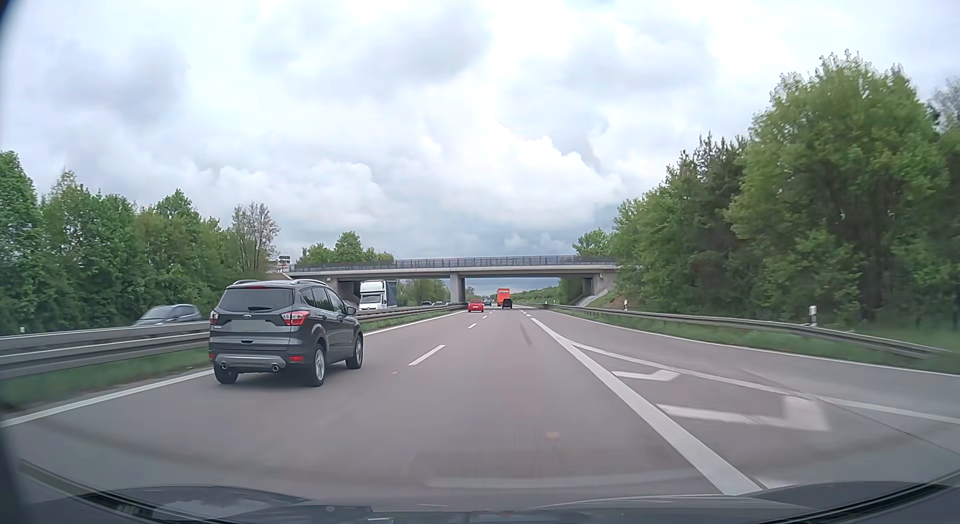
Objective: Follow the waypoints while adhering to traffic rules and regulations
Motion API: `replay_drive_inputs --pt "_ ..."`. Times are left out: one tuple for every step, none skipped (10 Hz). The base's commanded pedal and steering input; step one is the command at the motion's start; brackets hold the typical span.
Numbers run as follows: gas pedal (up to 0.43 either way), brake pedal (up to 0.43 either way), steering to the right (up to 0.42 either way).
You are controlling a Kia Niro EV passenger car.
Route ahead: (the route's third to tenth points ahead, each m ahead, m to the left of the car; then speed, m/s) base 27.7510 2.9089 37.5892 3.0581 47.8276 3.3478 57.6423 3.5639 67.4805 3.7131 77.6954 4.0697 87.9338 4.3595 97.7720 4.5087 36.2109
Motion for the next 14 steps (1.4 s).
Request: replay_drive_inputs --pt "0.248 0.012 -0.004" --pt "0.248 0.012 -0.004" --pt "0.268 0.012 -0.005" --pt "0.287 0.012 -0.005" --pt "0.287 0.012 -0.006" --pt "0.299 0.012 -0.006" --pt "0.319 0.012 -0.006" --pt "0.319 0.012 -0.008" --pt "0.319 0.012 -0.008" --pt "0.319 0.012 -0.007" --pt "0.319 0.012 -0.008" --pt "0.319 0.012 -0.008" --pt "0.299 0.012 -0.008" --pt "0.248 0.012 -0.008"
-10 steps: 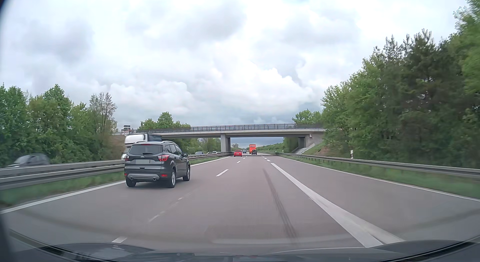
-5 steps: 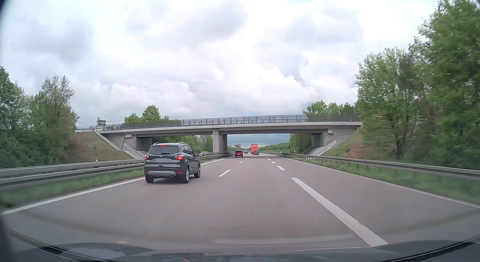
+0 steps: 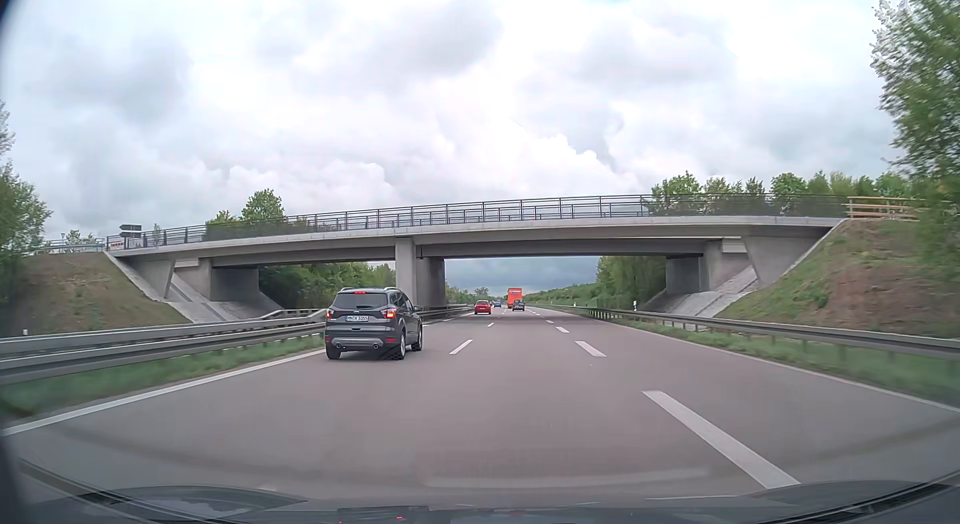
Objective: Follow the waypoints while adhering to traffic rules and regulations
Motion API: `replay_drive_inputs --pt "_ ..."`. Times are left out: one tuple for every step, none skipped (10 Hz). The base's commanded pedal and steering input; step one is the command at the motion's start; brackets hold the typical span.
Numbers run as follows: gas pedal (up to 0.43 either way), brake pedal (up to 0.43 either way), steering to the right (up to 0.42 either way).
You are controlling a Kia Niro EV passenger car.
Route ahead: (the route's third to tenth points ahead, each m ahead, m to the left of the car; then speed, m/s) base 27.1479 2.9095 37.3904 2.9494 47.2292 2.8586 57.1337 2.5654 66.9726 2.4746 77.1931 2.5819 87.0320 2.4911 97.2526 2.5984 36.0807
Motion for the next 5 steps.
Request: replay_drive_inputs --pt "0.22 0.012 -0.008" --pt "0.189 0.012 -0.008" --pt "0.177 0.012 -0.008" --pt "0.177 0.012 -0.008" --pt "0.157 0.012 -0.007"
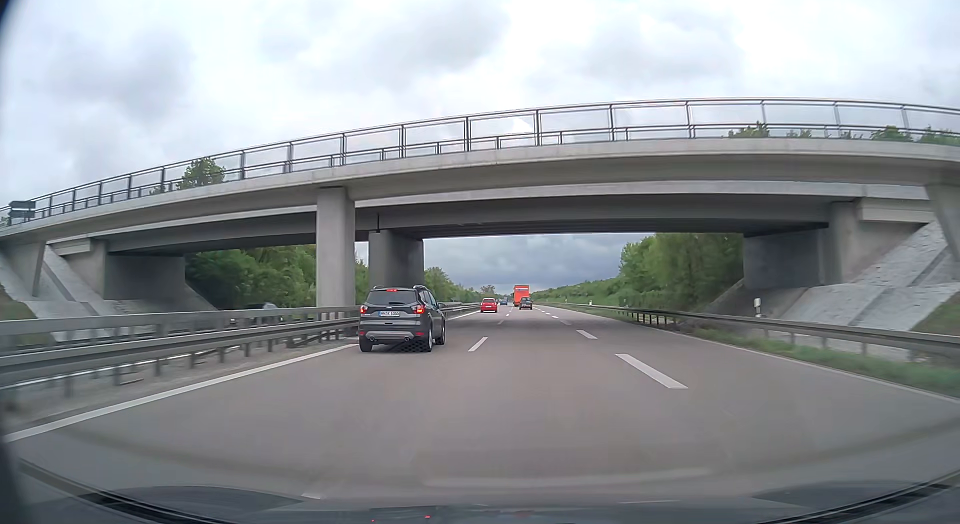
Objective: Follow the waypoints while adhering to traffic rules and regulations
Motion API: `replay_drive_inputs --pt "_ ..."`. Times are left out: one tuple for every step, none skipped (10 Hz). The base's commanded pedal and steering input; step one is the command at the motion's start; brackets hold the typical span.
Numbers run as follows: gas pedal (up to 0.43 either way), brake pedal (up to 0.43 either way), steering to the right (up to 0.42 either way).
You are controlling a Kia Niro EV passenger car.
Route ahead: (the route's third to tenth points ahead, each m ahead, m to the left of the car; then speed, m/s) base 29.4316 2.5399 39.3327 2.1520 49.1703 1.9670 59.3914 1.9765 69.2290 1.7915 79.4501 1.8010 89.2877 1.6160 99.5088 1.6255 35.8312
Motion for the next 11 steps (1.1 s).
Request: replay_drive_inputs --pt "0.13 0.012 -0.007" --pt "0.13 0.012 -0.007" --pt "0.13 0.012 -0.007" --pt "0.13 0.012 -0.006" --pt "0.13 0.012 -0.006" --pt "0.13 0.012 -0.004" --pt "0.13 0.012 -0.004" --pt "0.13 0.012 -0.002" --pt "0.13 0.012 -0.003" --pt "0.13 0.012 -0.002" --pt "0.13 0.012 -0.002"
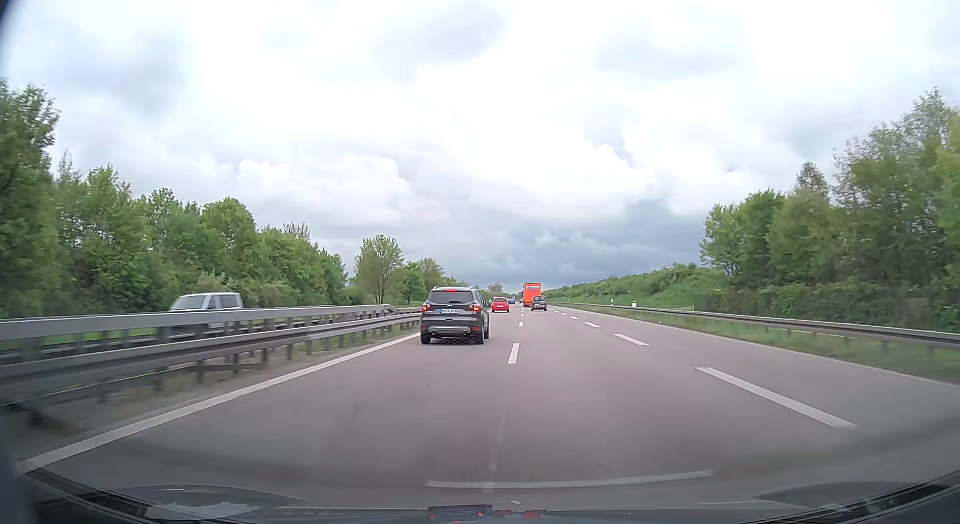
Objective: Follow the waypoints while adhering to traffic rules and regulations
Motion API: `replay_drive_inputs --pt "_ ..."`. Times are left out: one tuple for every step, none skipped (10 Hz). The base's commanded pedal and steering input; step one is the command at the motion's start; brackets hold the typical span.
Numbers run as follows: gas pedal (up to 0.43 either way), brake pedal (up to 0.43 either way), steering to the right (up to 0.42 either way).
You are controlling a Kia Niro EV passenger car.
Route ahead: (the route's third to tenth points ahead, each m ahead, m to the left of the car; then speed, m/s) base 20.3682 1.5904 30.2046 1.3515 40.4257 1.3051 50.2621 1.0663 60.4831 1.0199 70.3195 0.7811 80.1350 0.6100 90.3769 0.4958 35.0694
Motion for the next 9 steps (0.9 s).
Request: replay_drive_inputs --pt "0.13 0.012 -0.002" --pt "0.13 0.012 -0.003" --pt "0.13 0.012 -0.002" --pt "0.13 0.012 -0.002" --pt "0.13 0.012 -0.002" --pt "0.13 0.012 -0.002" --pt "0.13 0.012 -0.002" --pt "0.13 0.012 -0.002" --pt "0.13 0.012 -0.002"
